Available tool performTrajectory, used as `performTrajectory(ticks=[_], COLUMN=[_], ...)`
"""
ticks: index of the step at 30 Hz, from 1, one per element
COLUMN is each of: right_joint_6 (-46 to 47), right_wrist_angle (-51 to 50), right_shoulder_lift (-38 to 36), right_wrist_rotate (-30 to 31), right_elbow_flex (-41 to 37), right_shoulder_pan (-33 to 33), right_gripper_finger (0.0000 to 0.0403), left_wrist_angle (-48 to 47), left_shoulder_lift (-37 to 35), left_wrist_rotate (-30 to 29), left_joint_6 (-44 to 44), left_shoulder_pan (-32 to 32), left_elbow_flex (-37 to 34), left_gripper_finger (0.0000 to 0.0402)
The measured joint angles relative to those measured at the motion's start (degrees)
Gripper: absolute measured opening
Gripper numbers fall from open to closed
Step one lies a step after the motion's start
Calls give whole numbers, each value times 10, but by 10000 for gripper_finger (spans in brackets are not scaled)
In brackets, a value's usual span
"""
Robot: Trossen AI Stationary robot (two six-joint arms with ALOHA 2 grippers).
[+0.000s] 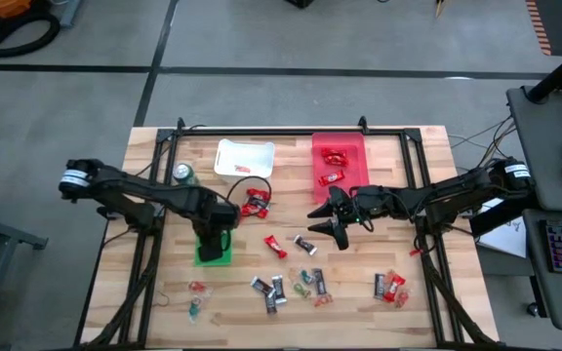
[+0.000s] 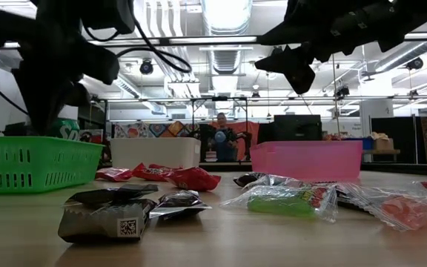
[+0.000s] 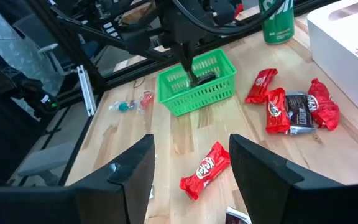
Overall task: Organize candy in baskets
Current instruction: Put the brown chocolate into the green basket, then put the red chocolate into the pink bin
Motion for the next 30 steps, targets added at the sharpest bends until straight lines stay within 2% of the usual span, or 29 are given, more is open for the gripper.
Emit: performTrajectory(ticks=[7,16,22,30], right_joint_6=[-3,-4,-4,-3], right_wrist_angle=[0,-1,-1,-1], right_shoulder_lift=[0,0,0,0], right_wrist_rotate=[0,0,0,0], right_elbow_flex=[0,0,0,0], right_shoulder_pan=[0,0,0,0], right_gripper_finger=[196,196,196,196], left_wrist_angle=[-1,-3,-22,-38], left_shoulder_lift=[3,3,3,3], left_wrist_rotate=[-46,-54,-111,-139], left_joint_6=[37,48,48,48], left_shoulder_pan=[0,0,0,1], left_elbow_flex=[1,1,1,1], left_gripper_finger=[7,66,104,123])
